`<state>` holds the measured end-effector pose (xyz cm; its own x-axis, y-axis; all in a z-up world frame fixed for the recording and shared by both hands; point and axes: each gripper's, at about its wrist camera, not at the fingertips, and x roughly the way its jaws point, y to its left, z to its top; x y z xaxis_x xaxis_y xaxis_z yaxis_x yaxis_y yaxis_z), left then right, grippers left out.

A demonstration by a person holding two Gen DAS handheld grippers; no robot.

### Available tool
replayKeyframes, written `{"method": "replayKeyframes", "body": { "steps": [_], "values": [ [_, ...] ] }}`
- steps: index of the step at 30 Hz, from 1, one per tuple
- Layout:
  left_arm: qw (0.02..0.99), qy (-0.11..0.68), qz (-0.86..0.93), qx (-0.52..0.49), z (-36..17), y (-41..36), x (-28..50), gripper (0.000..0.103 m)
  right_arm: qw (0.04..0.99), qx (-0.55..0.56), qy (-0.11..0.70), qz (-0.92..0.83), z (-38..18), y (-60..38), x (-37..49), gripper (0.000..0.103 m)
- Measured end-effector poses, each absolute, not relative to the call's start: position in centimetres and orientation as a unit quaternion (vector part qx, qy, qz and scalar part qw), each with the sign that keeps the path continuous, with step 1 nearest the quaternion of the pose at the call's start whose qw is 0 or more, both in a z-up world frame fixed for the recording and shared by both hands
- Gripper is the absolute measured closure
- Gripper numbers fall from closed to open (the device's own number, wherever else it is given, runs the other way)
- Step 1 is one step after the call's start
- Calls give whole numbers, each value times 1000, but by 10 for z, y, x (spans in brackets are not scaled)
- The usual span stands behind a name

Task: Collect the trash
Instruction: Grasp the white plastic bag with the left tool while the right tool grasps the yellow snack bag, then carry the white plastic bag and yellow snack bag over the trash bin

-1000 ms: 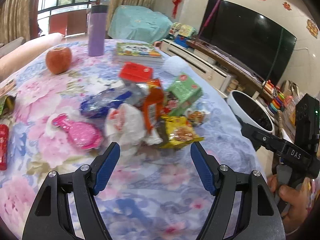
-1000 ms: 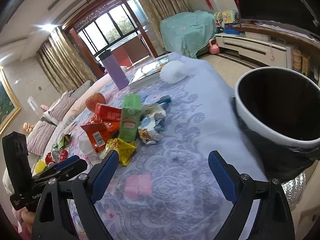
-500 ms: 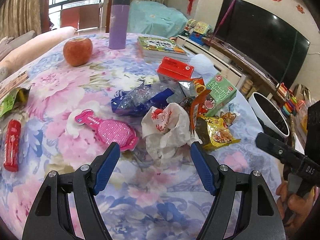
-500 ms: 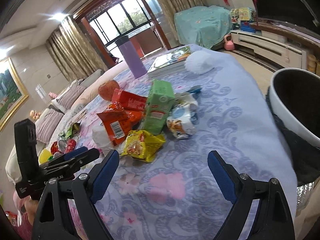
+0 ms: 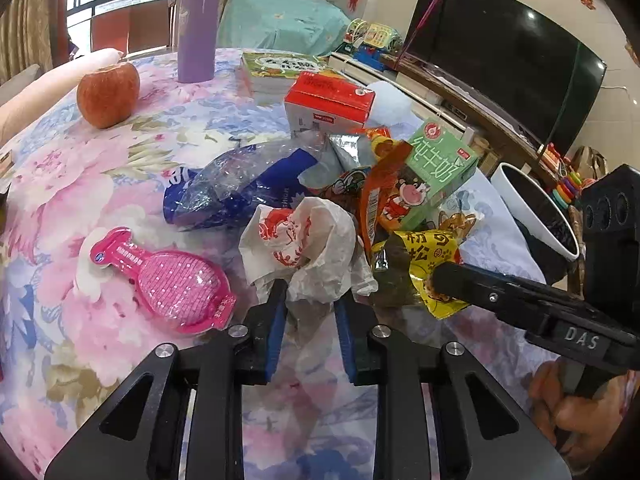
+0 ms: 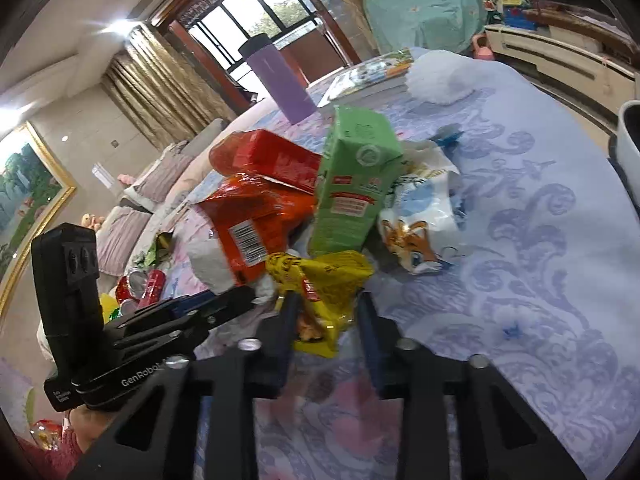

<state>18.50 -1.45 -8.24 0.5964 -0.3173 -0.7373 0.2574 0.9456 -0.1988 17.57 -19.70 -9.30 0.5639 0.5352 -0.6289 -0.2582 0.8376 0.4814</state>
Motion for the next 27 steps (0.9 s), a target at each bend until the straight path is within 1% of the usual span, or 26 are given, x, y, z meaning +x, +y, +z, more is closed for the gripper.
{"method": "replayKeyframes", "body": {
  "steps": [2, 6, 13, 27],
  "values": [
    [894, 417, -160, -36, -81, -14, 182, 84, 872, 159, 403, 229, -90, -195, 172, 84],
    [896, 414, -157, -37, -77, -11, 170, 86, 874, 153, 398, 232, -85, -198, 162, 93],
    [897, 406, -169, -45, -68, -12, 147, 86, 881, 156, 389, 220, -78, -215, 144, 94],
    [888, 391, -240, -10, -51, -73, 121, 86, 899, 177, 361, 174, -64, -262, 111, 94]
  ]
}}
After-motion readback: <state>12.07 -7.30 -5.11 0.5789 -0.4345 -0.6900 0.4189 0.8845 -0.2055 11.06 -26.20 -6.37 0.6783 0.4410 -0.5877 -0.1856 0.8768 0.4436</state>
